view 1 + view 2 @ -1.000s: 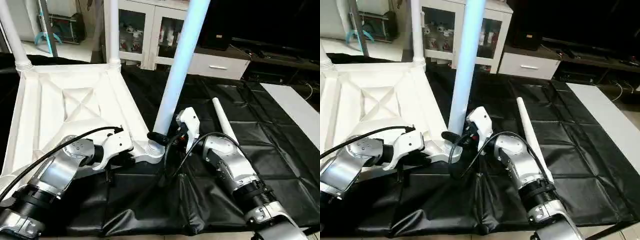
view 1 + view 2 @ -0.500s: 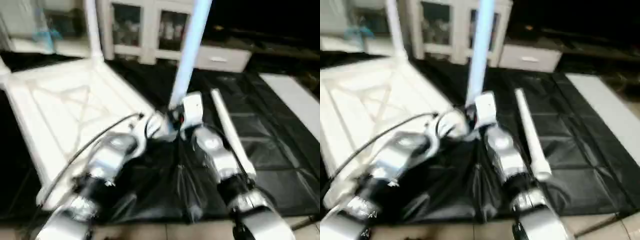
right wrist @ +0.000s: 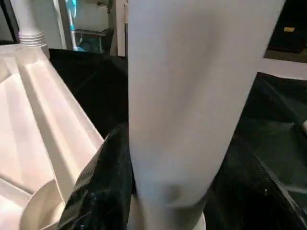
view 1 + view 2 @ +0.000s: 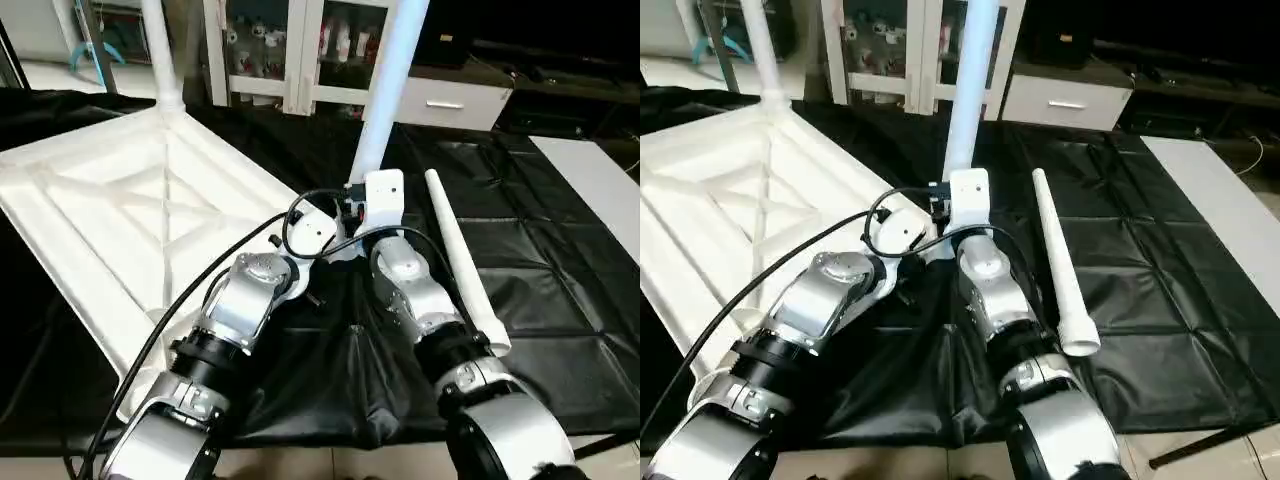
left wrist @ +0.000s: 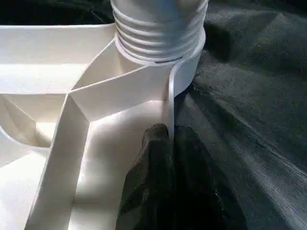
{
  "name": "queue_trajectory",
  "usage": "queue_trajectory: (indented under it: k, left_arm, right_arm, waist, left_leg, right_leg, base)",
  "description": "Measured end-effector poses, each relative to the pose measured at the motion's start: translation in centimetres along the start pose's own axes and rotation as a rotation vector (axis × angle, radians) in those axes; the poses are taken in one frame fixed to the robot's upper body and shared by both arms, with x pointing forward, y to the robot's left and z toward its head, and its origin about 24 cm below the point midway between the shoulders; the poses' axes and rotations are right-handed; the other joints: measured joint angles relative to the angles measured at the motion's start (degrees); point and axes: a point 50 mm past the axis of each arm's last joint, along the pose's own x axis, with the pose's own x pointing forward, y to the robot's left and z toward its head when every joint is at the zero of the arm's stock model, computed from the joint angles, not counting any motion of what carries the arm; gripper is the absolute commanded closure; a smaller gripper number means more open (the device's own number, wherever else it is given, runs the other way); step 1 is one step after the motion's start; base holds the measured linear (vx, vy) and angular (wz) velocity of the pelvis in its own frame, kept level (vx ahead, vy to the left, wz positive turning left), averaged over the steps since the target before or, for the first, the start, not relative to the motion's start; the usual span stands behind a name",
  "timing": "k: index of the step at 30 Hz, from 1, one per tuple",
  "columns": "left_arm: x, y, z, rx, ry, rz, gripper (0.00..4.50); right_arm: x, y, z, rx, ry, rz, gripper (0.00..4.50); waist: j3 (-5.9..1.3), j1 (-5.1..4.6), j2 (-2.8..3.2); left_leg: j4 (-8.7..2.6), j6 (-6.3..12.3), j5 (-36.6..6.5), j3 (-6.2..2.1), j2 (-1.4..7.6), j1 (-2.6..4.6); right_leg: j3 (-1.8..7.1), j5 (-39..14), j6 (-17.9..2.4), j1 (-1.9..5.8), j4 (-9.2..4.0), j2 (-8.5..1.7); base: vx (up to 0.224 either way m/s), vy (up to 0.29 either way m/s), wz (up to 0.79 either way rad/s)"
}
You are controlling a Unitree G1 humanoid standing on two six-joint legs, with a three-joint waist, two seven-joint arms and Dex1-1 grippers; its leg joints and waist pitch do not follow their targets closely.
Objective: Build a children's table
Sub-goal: Insert table leg to table base
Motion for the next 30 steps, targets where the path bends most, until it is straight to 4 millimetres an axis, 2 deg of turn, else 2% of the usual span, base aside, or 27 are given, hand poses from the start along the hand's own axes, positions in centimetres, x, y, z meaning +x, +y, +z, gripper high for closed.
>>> queue_trajectory:
  k: [1,2,4,5,8,13,18,20,26,30]
  left_arm:
    - [0.0,0.0,0.0,0.000,-0.001,0.000,4.50]
    - [0.0,0.0,0.1,0.001,-0.003,0.000,4.50]
    - [-0.1,0.0,0.2,0.004,-0.007,-0.002,4.50]
    - [0.0,-0.2,0.3,0.005,-0.009,-0.010,4.50]
    - [-0.1,-0.2,0.4,0.005,-0.017,-0.016,4.50]
    - [-0.2,-0.1,0.5,0.006,-0.020,-0.019,4.50]
    - [-0.5,0.3,0.5,0.015,-0.024,-0.020,4.50]
    - [-0.6,0.5,0.5,0.017,-0.023,-0.021,4.50]
    - [-0.9,0.9,0.2,0.035,-0.017,-0.055,4.50]
    - [-1.3,1.3,-0.1,0.054,-0.018,-0.080,4.50]
  right_arm:
    - [0.0,0.0,0.0,0.004,-0.005,0.010,2.66]
    - [0.0,-0.1,0.0,0.008,-0.009,0.023,2.10]
    - [-0.1,-0.4,-0.6,0.005,0.020,0.036,1.96]
    - [-0.5,-0.6,-2.0,0.014,0.070,0.045,1.83]
    - [-0.6,-0.9,-2.0,0.023,0.057,0.071,1.71]
    - [-1.0,-1.3,-2.4,0.040,0.069,0.103,1.16]
    - [-2.3,-2.1,-3.9,0.066,0.096,0.192,0.71]
    - [-2.7,-2.2,-3.7,0.071,0.081,0.229,0.54]
    - [-4.3,-3.8,-1.6,0.094,-0.020,0.325,0.05]
    - [-5.8,-5.3,-1.1,0.081,-0.013,0.368,0.05]
  waist:
    - [0.00,0.01,0.01]
    - [0.01,0.03,0.03]
    - [0.01,0.20,0.02]
    - [0.04,0.35,0.07]
    - [0.08,0.39,0.27]
    - [0.09,0.47,0.29]
    - [0.18,0.52,0.37]
    - [0.23,0.63,0.44]
    - [0.26,1.37,0.48]
    - [0.29,1.54,0.52]
  left_leg:
    - [-0.02,-0.01,0.0,0.02,0.02,-0.02]
    - [-0.05,-0.01,0.0,0.06,0.05,-0.04]
    - [-0.10,-0.03,0.0,0.07,0.09,-0.08]
    - [-0.09,-0.05,0.0,0.10,0.13,-0.25]
    - [0.02,-0.05,0.1,0.23,0.21,-0.63]
    - [0.08,-0.03,0.1,0.30,0.26,-0.71]
    - [0.25,0.05,0.2,0.38,0.36,-1.00]
    - [0.27,0.05,0.3,0.40,0.47,-0.99]
    - [0.28,-0.03,0.4,0.69,0.74,-0.91]
    - [0.33,0.09,0.5,0.75,0.76,-0.92]
  right_leg:
    - [0.00,0.0,0.0,0.00,0.00,0.05]
    - [-0.01,0.1,-0.1,0.00,0.01,0.08]
    - [-0.06,0.2,-0.2,0.00,0.01,0.11]
    - [-0.10,0.1,-0.2,-0.07,0.01,0.11]
    - [-0.08,0.1,-0.2,-0.38,0.05,0.10]
    - [-0.07,0.2,-0.3,-0.51,0.14,0.10]
    - [-0.06,0.1,-0.3,-1.05,0.59,0.14]
    - [-0.09,0.1,-0.3,-1.07,0.67,0.19]
    - [-0.14,0.2,-0.4,-1.02,0.67,0.26]
    - [-0.13,0.2,-0.4,-1.03,0.68,0.26]
  base:
    - [0.000,0.000,0.00]
    - [0.000,0.000,0.00]
    - [0.000,0.000,0.00]
    - [0.000,0.000,0.00]
    - [0.000,0.000,0.00]
    - [0.000,0.000,0.00]
    - [0.000,0.000,0.00]
    - [0.000,0.000,0.00]
    - [0.000,0.000,0.00]
    - [0.000,0.000,0.00]
